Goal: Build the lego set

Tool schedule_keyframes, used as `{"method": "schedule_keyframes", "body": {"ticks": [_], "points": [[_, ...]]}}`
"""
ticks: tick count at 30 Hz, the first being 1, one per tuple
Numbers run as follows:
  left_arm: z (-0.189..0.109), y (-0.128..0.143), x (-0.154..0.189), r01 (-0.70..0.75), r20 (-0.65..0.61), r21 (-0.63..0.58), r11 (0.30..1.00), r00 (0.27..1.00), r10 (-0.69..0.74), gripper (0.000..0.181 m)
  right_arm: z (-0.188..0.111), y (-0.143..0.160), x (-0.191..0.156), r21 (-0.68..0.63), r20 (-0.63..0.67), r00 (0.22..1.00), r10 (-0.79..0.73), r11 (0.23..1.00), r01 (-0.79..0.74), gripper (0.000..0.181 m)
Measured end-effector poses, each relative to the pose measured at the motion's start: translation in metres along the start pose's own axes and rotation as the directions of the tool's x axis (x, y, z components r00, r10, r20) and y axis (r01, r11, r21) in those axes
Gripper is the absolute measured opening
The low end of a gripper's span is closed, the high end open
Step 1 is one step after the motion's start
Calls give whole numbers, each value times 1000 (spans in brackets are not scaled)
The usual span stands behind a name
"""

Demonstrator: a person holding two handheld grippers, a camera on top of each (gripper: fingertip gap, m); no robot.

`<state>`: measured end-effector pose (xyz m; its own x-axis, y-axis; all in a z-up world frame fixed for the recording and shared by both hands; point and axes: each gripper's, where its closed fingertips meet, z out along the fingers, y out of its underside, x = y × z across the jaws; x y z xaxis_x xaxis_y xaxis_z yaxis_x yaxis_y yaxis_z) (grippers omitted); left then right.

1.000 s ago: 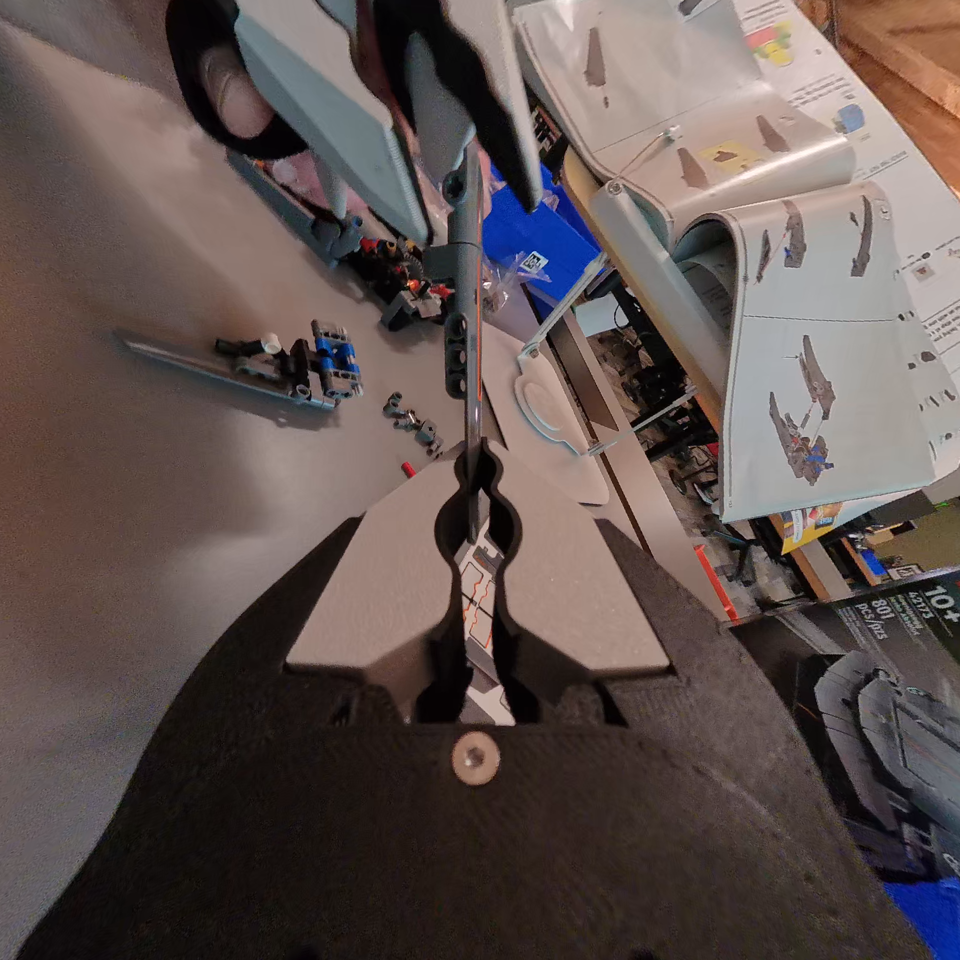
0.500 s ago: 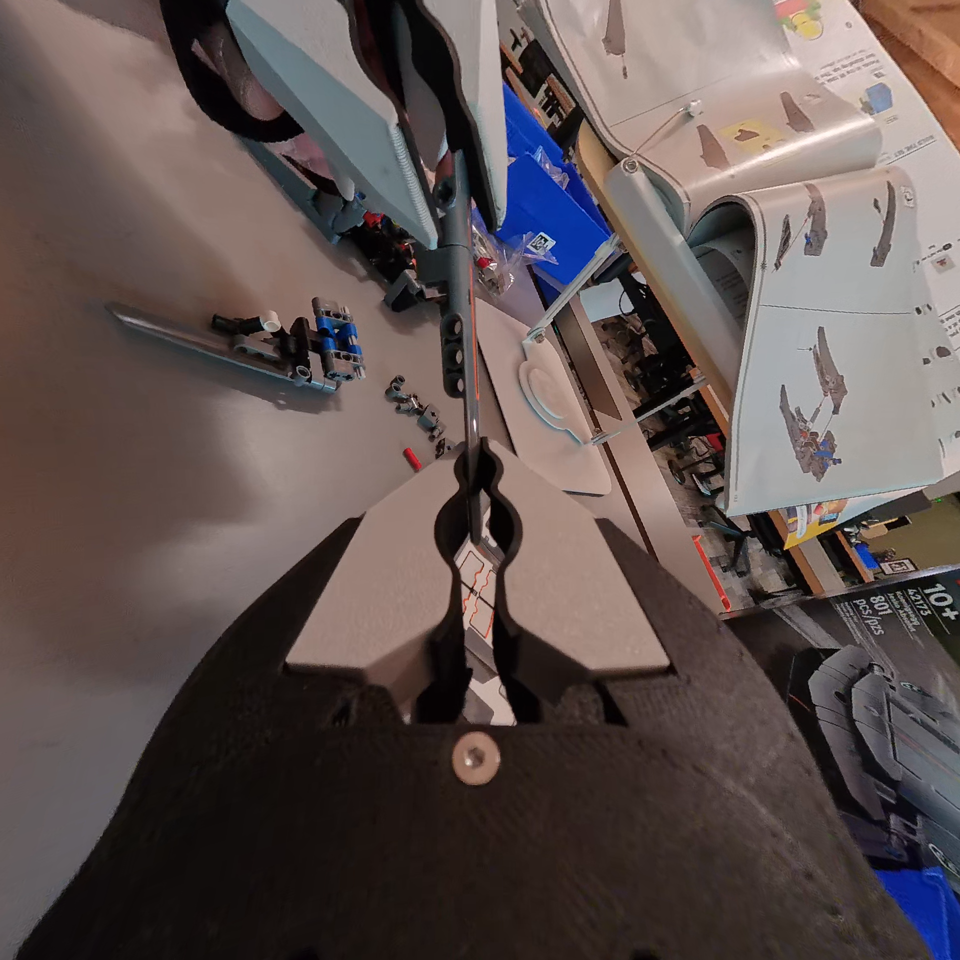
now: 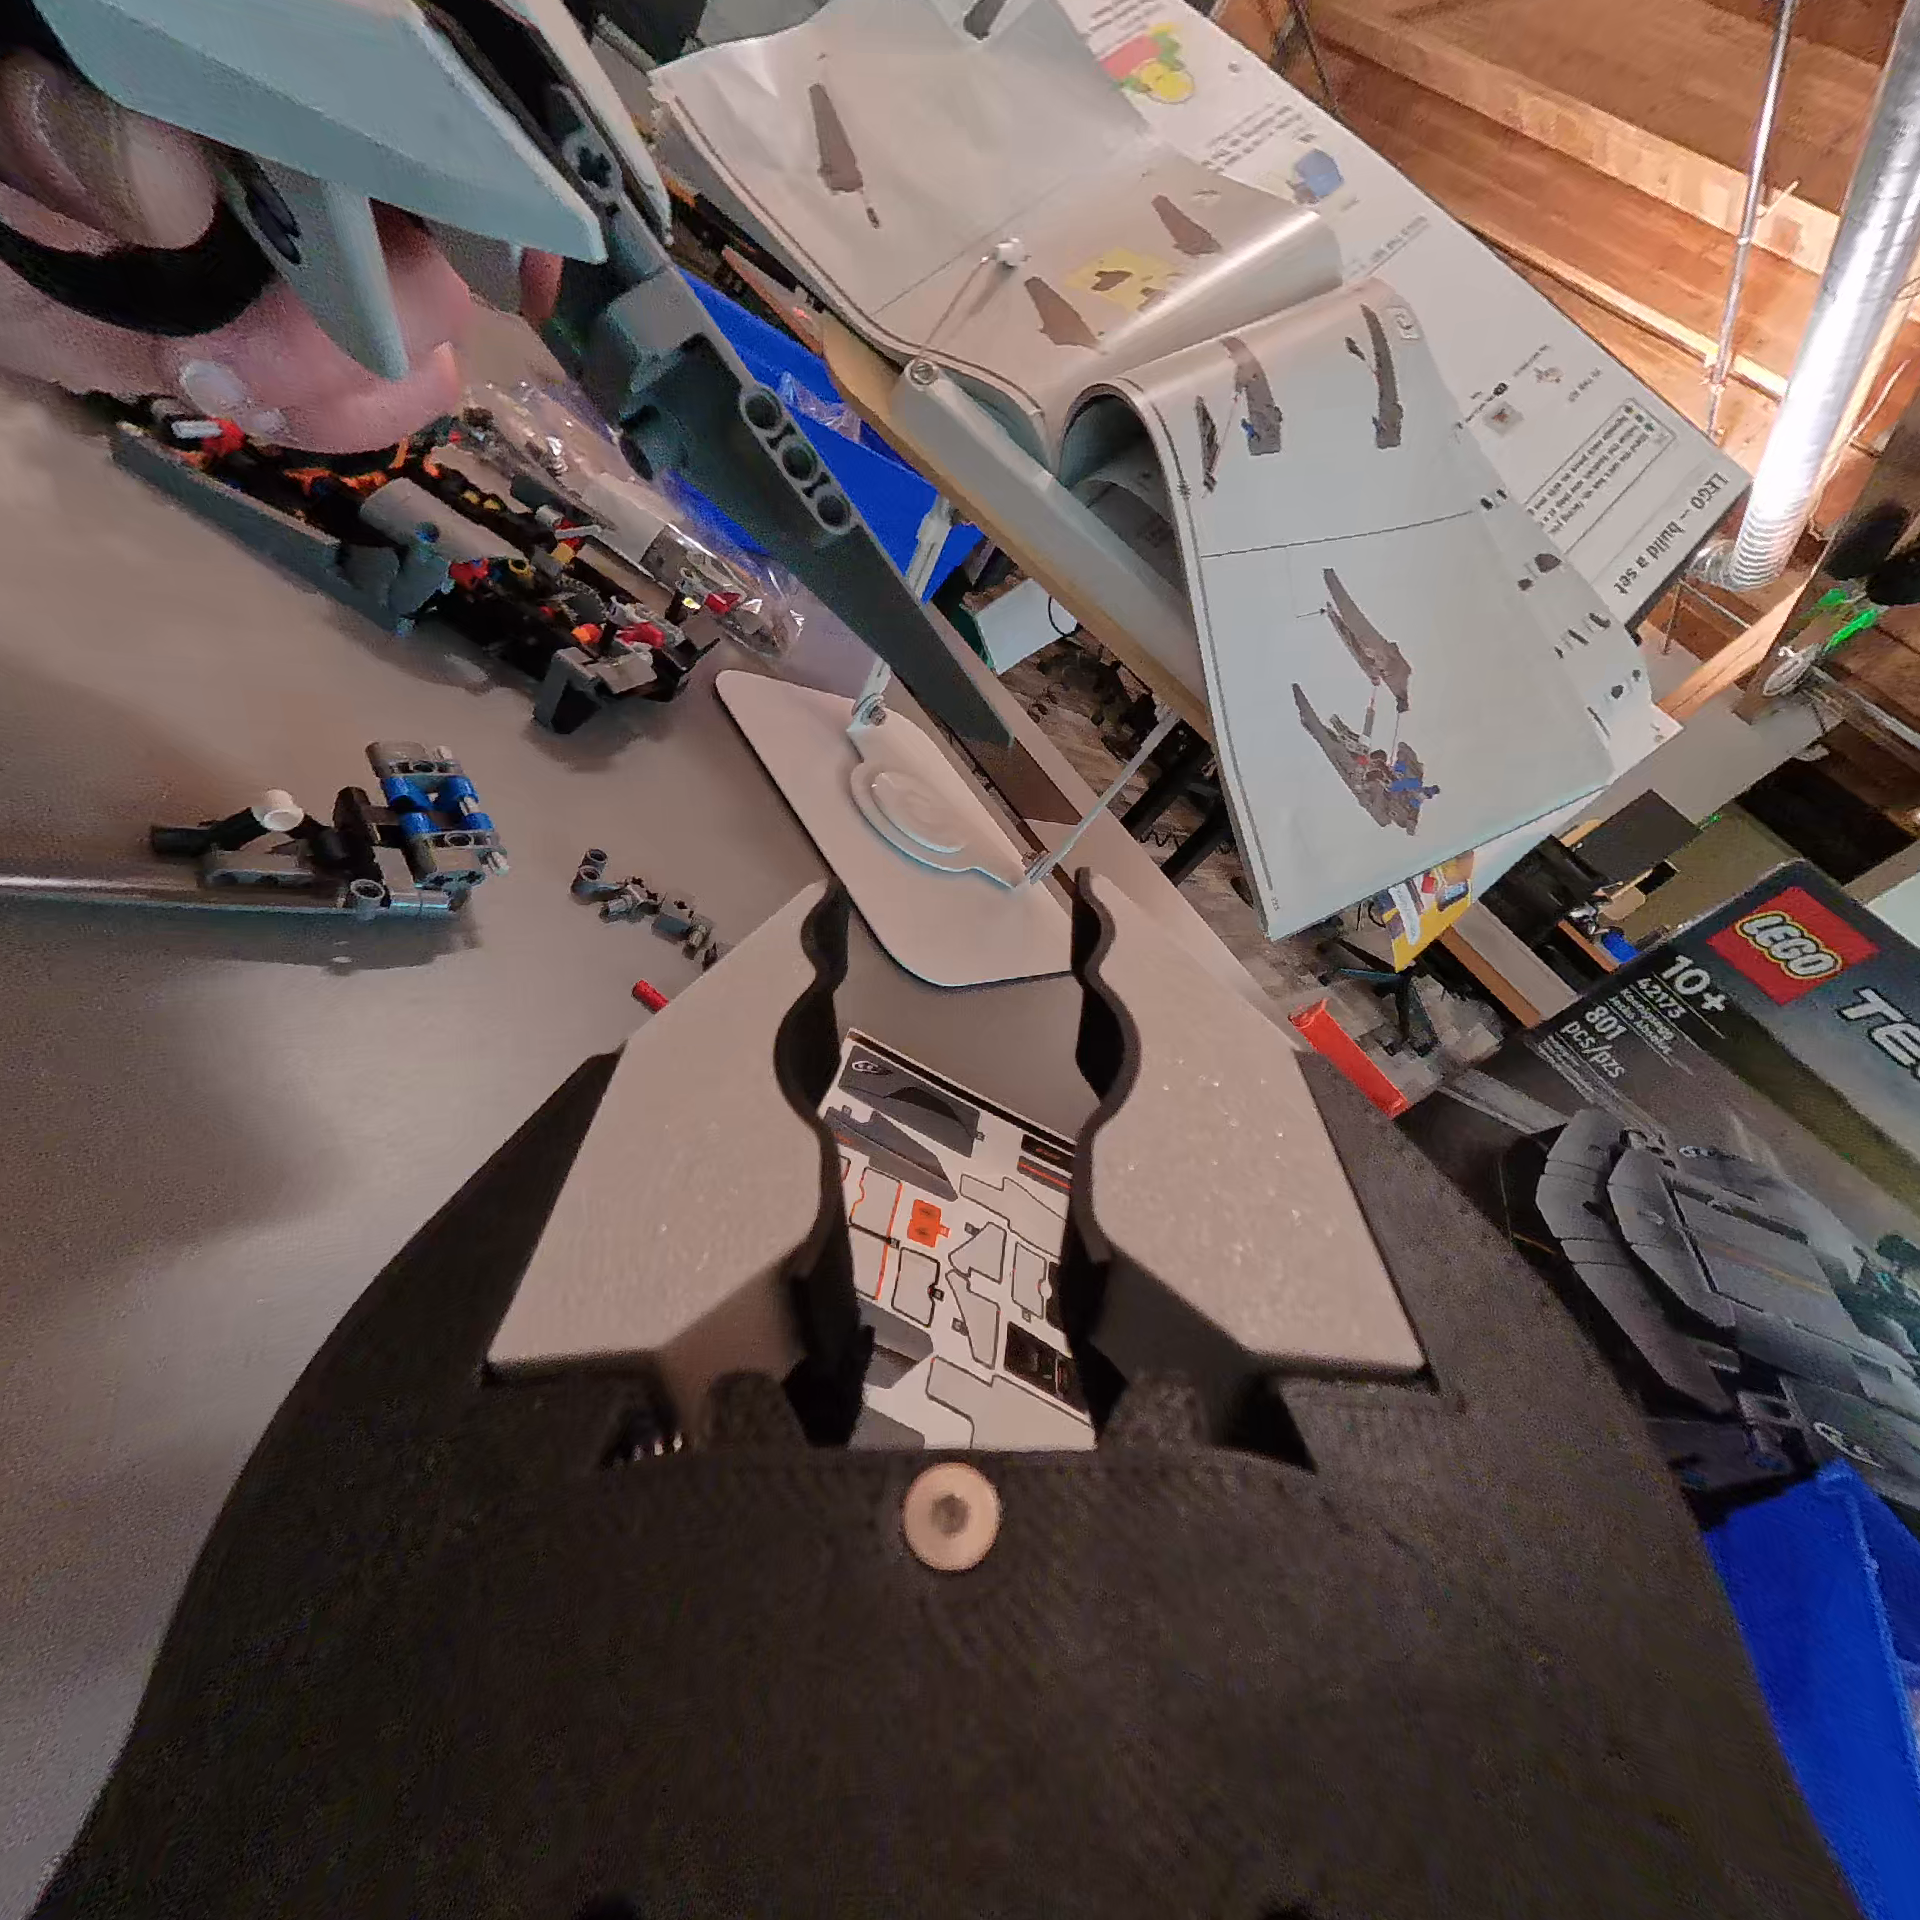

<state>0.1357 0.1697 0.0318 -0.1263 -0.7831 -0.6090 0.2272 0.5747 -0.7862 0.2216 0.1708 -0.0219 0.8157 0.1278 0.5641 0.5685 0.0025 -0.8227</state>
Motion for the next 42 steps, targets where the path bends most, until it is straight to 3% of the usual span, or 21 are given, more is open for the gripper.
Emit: {"method": "schedule_keyframes", "body": {"ticks": [16, 24, 28, 33, 42], "points": [[-3, -10, -4, 73, 5, 69, 995, 997, -74, 4, -3, -6, 8, 39, -28, 999, 46, 998, -44, 45], [6, -3, 16, 52, -44, 34, 998, 998, -51, 4, -6, -22, -9, 89, -8, 996, -85, 992, 86, 47], [12, -1, 34, 3, -91, 16, 1000, 996, -2, 4, 0, -13, -23, 36, 20, 982, -185, 982, 185, 42], [16, 3, 48, -14, -126, 6, 1000, 992, 14, 4, 3, -3, -29, -12, 60, 977, -204, 979, 205, 16], [16, 4, 48, -38, -126, 1, 999, 991, 38, 6, 3, 0, -31, -31, 65, 968, -242, 969, 245, 7]]}}
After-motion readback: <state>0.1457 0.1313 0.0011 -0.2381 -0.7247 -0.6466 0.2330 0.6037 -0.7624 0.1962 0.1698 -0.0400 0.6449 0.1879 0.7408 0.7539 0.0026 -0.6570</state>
